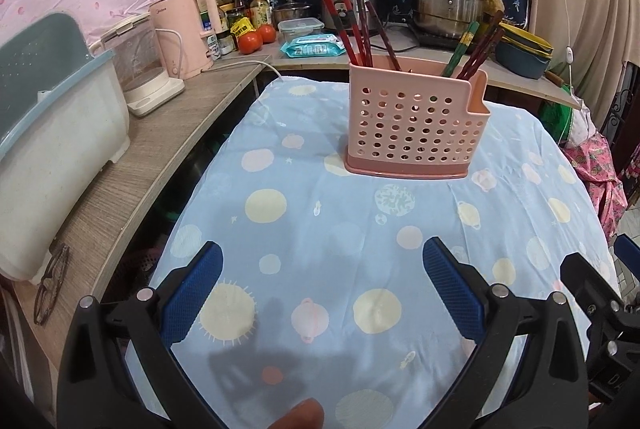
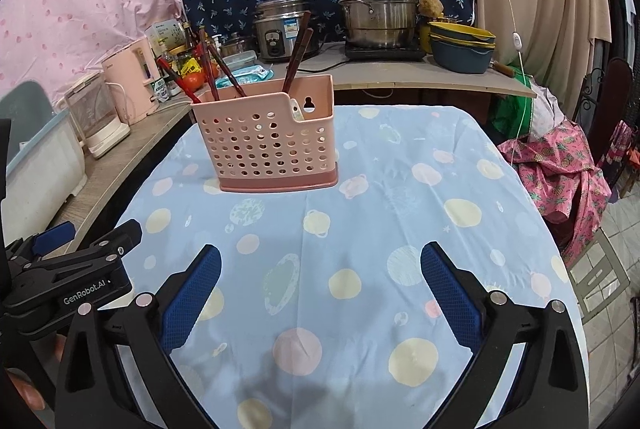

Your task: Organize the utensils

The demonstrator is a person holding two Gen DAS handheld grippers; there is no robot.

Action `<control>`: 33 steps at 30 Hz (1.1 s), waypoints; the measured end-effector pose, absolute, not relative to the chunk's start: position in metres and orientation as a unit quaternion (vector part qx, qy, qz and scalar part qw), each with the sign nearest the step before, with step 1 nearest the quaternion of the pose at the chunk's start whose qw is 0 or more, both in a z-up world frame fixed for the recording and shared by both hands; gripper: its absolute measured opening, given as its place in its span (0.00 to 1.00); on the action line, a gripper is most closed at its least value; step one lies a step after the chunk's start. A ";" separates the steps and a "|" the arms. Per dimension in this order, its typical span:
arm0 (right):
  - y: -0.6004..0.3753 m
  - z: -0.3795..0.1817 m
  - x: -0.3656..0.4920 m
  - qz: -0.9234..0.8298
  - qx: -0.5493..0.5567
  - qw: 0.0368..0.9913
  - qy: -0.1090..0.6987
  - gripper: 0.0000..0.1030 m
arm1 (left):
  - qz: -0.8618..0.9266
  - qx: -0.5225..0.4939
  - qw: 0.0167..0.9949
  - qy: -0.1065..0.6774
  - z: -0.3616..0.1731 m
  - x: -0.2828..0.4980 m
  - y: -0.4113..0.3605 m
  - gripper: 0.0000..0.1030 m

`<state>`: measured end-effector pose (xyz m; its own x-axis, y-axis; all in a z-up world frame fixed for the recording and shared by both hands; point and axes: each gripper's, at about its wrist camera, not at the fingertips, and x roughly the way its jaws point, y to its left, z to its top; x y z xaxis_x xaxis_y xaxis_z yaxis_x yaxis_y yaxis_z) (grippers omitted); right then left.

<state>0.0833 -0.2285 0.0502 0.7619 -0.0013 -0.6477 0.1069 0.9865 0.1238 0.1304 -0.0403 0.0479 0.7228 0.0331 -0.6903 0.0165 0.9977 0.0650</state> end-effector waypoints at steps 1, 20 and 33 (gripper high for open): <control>-0.227 0.050 0.084 -0.028 0.076 0.935 0.345 0.94 | 0.004 0.031 0.926 0.375 0.048 0.131 -0.040 0.93; -0.225 0.038 0.087 -0.024 0.077 0.928 0.364 0.94 | 0.006 0.030 0.924 0.381 0.040 0.133 -0.039 0.93; -0.229 0.033 0.090 -0.029 0.082 0.925 0.369 0.94 | 0.005 0.036 0.923 0.383 0.035 0.136 -0.045 0.93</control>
